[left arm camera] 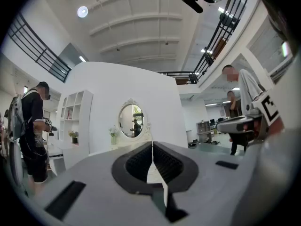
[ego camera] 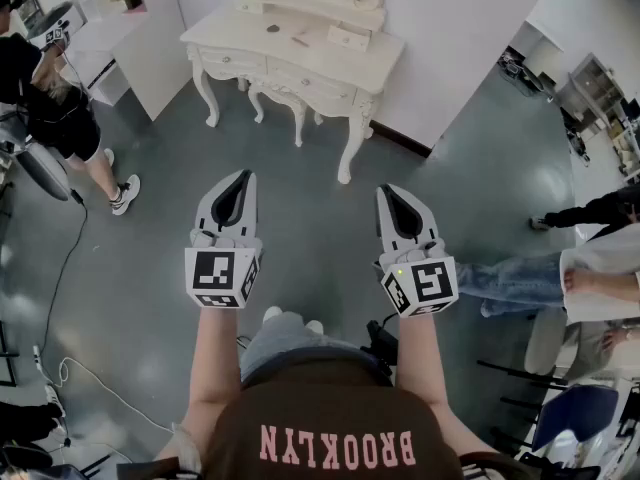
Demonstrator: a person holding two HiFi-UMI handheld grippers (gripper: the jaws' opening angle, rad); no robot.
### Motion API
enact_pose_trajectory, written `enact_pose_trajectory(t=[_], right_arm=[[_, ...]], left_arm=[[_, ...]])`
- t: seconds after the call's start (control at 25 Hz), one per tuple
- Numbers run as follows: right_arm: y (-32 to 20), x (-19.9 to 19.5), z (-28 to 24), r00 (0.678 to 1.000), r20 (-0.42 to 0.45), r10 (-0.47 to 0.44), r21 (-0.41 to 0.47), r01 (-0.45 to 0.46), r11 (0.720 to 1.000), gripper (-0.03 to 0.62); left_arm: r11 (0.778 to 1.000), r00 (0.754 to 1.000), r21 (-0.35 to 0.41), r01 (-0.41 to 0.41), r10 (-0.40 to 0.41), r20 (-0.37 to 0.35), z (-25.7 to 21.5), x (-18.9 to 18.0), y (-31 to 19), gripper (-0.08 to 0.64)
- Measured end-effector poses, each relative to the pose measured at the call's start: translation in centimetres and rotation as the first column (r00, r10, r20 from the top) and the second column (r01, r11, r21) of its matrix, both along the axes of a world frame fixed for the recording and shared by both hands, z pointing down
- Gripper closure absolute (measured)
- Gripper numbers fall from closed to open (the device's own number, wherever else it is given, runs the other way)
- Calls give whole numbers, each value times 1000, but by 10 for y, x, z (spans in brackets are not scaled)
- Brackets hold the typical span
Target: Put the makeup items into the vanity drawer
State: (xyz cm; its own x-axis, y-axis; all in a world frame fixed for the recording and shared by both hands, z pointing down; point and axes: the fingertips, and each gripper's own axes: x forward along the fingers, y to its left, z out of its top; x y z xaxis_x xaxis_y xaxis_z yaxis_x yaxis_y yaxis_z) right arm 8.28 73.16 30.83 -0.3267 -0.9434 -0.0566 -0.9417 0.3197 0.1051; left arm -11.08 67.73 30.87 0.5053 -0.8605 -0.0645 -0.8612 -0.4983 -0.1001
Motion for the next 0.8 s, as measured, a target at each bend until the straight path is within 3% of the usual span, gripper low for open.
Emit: enact_pose_trajectory(t=[0.44,0.8], right_arm=[[-20,23,9,1000,12,-3,-10,3,1000,595],[-86,24,15,1000,5,-13,-5,13,1000,594]], left_arm=[[1000,1000,-14,6,-6,8,9,21,-18,554],[999,1000,-32,-9,9,0,22,25,-94,554]])
